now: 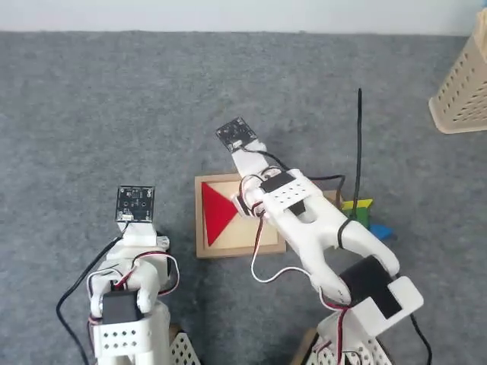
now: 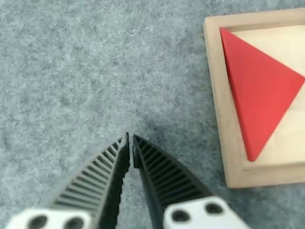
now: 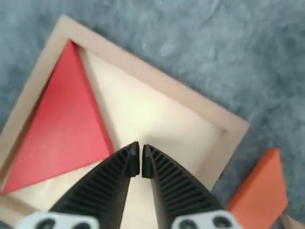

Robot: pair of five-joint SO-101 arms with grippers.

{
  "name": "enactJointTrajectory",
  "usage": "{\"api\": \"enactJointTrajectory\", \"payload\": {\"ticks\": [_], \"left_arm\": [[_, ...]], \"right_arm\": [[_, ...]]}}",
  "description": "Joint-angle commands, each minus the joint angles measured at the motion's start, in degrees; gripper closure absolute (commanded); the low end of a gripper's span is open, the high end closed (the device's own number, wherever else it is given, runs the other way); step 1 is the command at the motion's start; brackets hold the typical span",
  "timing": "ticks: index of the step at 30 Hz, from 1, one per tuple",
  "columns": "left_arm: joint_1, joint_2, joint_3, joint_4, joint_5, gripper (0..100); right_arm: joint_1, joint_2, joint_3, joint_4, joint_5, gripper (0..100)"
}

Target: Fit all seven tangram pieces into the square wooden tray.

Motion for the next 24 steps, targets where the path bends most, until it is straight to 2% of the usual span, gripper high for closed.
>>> {"api": "enactJointTrajectory", "payload": {"ticks": [1,5,13,20,24], "left_arm": [[-0.3,-1.3,-1.1,0.4,0.4,99],[-0.3,-1.3,-1.1,0.4,0.4,99],[-0.3,-1.3,-1.1,0.4,0.4,99],[-0.3,-1.3,-1.1,0.4,0.4,99],[-0.3,-1.3,-1.1,0.4,0.4,99]], "right_arm": [[-1.5,0.1,-1.5,-1.7,-0.9,99.2],[-3.8,0.3,-1.5,-1.2,-0.9,99.2],[-2.2,-0.3,-1.5,1.5,-0.4,99.2],[16.0,-16.9,-1.6,15.6,5.7,99.2],[23.0,-24.9,-1.6,25.5,9.1,99.1]]}}
